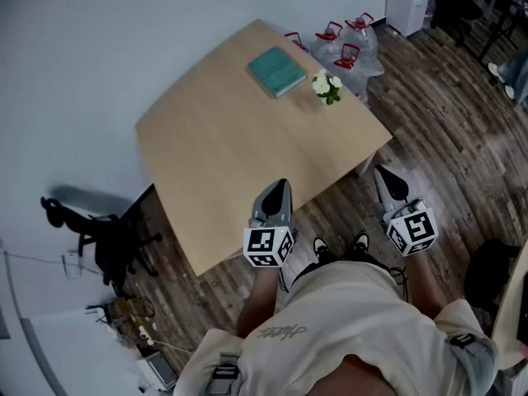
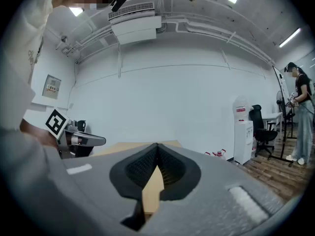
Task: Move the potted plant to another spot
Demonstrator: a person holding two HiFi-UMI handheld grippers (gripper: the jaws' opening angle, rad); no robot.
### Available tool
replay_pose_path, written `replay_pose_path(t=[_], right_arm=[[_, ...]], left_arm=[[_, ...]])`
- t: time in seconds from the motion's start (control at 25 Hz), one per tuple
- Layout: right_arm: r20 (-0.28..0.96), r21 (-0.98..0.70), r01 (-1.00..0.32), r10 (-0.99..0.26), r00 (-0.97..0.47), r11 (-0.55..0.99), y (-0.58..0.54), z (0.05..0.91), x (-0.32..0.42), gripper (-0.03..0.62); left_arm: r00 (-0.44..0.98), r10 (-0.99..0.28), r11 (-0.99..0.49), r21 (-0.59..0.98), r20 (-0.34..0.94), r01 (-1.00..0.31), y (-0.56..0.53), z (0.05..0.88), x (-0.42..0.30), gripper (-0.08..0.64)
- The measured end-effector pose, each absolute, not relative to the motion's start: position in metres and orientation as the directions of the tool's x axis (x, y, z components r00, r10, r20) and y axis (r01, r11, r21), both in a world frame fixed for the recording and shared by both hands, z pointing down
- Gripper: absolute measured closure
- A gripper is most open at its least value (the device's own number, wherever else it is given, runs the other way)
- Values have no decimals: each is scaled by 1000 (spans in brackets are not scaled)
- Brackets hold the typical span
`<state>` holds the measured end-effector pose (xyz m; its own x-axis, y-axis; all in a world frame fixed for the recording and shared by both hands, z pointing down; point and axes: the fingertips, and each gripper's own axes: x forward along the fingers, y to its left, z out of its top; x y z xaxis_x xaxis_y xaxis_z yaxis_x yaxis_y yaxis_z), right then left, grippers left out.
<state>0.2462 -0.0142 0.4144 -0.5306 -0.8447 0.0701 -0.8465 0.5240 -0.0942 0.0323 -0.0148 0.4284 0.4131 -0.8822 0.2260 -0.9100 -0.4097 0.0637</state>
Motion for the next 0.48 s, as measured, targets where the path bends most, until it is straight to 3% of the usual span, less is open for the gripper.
replay_pose_path(t=[0.48], right_arm=[[59,-70,-832,-831,-554,550,-6,412,245,589]], left_arm=[[381,-900,-378,55,214,-924,-10,429,20,546]])
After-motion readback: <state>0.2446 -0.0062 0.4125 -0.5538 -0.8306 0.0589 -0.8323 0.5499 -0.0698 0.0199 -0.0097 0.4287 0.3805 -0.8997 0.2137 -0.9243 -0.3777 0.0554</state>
